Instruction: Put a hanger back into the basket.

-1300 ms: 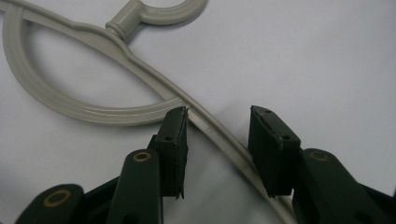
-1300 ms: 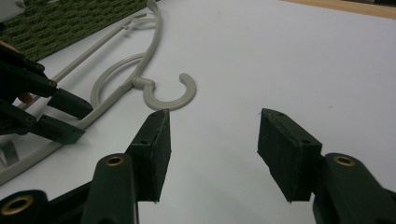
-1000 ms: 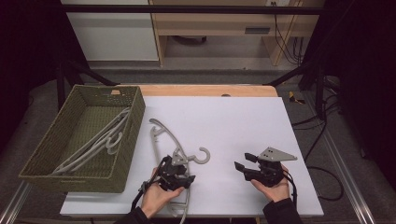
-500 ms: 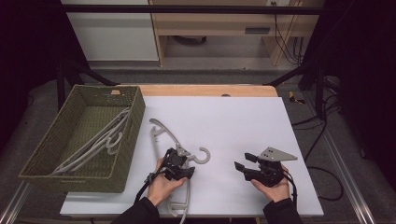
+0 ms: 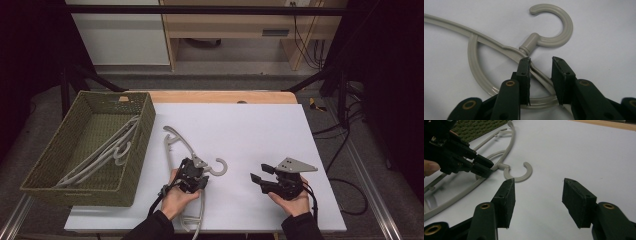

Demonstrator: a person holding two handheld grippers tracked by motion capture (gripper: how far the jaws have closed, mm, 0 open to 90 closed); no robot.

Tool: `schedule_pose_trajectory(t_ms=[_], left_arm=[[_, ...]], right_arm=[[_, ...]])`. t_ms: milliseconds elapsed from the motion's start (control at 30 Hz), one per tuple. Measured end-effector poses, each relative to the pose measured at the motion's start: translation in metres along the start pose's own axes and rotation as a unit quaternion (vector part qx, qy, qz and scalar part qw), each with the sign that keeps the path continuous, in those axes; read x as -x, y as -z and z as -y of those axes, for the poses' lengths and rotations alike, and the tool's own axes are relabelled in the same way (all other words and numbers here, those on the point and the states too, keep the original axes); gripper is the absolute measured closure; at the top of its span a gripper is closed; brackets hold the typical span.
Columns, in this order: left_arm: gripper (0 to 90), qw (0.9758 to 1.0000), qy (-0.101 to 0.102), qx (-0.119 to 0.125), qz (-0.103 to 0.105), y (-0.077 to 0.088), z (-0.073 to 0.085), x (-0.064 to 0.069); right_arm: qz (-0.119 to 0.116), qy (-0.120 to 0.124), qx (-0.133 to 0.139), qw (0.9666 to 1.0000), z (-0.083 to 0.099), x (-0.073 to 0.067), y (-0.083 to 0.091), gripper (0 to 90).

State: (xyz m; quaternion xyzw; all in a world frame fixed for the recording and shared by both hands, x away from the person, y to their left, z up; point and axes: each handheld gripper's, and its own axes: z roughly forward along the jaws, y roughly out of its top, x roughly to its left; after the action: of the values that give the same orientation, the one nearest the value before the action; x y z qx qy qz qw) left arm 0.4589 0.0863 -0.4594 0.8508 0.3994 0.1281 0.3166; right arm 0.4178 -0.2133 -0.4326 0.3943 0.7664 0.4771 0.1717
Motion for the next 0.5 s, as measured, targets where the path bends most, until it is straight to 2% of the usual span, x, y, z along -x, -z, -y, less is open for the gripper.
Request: schedule_pose_trajectory(t_ms=[33, 100, 200, 267, 367, 433, 500], left_arm=[[71.6, 0.9999, 0.006, 0.008, 0.004, 0.003, 0.0, -0.003], [66.1, 0.9995, -0.001, 0.025, -0.017, 0.009, -0.002, -0.009], [61.6, 0.9986, 0.021, 0.041, -0.027, 0.018, -0.004, -0.025], [58.2, 0.9986, 0.018, 0.031, -0.037, 0.019, -0.004, -0.033], [52.7, 0.9984, 0.012, 0.013, -0.054, 0.015, -0.001, -0.038], [53.8, 0.9982, 0.013, 0.01, -0.057, 0.013, 0.001, -0.04], [64.8, 0.998, 0.01, 0.018, -0.06, 0.014, 0.001, -0.039]], right_arm=[[-0.001, 0.0, 0.0, 1.0, 0.0, 0.0, 0.001, 44.0], [-0.001, 0.0, 0.002, 1.0, 0.0, 0.001, 0.001, 44.0], [0.0, 0.0, 0.002, 1.0, 0.001, 0.002, 0.001, 44.0], [-0.001, 0.001, 0.002, 1.0, 0.001, 0.002, 0.0, 44.0], [0.0, 0.001, 0.002, 1.0, 0.001, 0.002, 0.0, 43.9], [0.0, 0.001, 0.002, 1.0, 0.001, 0.002, 0.0, 44.1], [0.0, 0.001, 0.002, 1.0, 0.001, 0.002, 0.001, 44.6]])
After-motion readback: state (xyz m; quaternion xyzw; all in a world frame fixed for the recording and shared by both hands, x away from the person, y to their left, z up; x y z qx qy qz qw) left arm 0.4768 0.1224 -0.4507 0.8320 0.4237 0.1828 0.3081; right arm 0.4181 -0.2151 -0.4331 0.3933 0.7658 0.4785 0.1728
